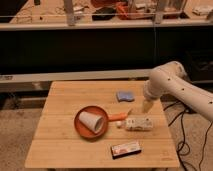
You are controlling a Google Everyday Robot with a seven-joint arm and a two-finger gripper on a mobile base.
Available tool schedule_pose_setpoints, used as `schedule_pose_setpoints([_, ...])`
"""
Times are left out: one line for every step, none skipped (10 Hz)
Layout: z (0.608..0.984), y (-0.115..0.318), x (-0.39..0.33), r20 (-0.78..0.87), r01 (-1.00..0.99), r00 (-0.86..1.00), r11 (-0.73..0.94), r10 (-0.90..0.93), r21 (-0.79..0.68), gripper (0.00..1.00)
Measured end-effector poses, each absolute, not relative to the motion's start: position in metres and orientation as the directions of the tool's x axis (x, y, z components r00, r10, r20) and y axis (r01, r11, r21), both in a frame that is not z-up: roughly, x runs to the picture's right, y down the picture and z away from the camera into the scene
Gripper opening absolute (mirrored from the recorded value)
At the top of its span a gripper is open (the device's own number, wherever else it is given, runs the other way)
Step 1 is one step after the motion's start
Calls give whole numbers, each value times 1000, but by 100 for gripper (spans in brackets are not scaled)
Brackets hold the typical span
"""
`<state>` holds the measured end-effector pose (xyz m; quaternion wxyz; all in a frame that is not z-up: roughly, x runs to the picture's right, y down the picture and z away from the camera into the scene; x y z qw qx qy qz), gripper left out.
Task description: Move the arm in a circular motion
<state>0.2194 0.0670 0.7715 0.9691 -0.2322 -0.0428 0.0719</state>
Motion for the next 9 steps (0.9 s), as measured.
schedule_pose_setpoints([772, 64, 228, 38, -140, 984, 878, 176, -457, 80])
schedule_pose_setpoints([775, 62, 231, 29, -151, 982, 875, 185, -461, 80])
schedule_pose_setpoints([779, 58, 231, 25, -153, 982, 873, 185, -464, 80])
schedule_pose_setpoints([785, 50, 231, 23, -150, 983, 871, 182, -467, 80])
schedule_pose_setpoints([789, 43, 228, 25, -143, 984, 869, 176, -473, 80])
schedule_pose_setpoints([790, 41, 226, 27, -141, 984, 868, 175, -476, 80])
schedule_pose_setpoints([791, 38, 220, 24, -142, 984, 867, 174, -477, 80])
schedule_pose_setpoints([794, 34, 210, 29, -139, 984, 867, 174, -478, 80])
schedule_pose_setpoints([797, 29, 197, 36, -129, 985, 868, 166, -480, 80])
